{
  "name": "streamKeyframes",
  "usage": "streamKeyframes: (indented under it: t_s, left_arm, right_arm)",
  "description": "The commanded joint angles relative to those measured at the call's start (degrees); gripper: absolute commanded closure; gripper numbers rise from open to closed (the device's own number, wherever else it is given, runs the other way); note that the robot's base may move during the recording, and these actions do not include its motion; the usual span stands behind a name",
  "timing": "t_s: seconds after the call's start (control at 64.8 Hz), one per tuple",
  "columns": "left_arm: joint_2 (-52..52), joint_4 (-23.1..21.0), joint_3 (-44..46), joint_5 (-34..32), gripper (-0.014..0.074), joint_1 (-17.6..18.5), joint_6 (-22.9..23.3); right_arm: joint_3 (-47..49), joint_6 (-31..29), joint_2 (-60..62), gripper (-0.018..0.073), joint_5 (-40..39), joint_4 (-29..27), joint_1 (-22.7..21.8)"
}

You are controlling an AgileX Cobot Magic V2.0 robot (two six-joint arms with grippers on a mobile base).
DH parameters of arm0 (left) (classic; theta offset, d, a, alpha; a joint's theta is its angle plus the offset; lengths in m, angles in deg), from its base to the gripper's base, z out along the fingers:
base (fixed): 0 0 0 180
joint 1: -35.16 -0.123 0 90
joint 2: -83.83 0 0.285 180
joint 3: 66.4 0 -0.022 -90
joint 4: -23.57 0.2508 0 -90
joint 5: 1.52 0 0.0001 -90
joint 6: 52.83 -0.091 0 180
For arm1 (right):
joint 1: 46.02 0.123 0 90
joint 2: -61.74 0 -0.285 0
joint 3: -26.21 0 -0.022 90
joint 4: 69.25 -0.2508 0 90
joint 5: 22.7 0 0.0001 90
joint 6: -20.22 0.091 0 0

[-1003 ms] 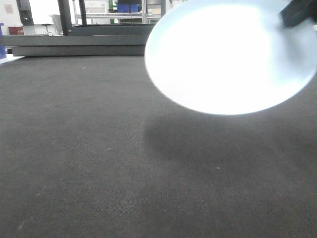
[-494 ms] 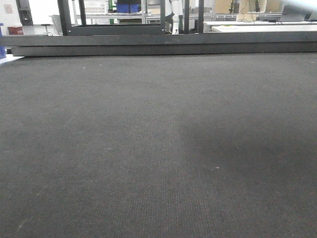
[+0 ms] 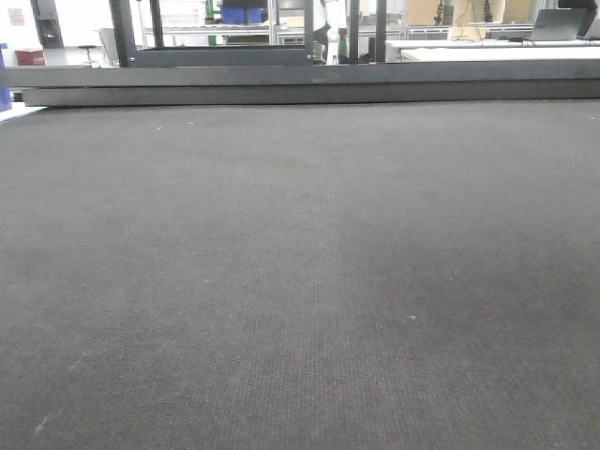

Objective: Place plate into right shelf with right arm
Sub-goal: 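Drive the base to the steel shelf holding the plate in the right gripper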

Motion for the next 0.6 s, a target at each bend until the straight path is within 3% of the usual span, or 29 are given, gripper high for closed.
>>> streamKeyframes:
  t_s: [0.0,0.587]
  left_arm:
    - [-0.61,-0.12,-0.49,-4.78,0.0643,-0.06,0.14]
    - [-0.61,-0.12,-0.49,-4.78,0.0643,-0.06,0.14]
  right_arm:
    - [1.66,-0.47,-0.37,0.0505,-5.79,1.29,-0.29]
    - [1.66,-0.47,-0.43,0.0505,-5.16,1.29,-0.29]
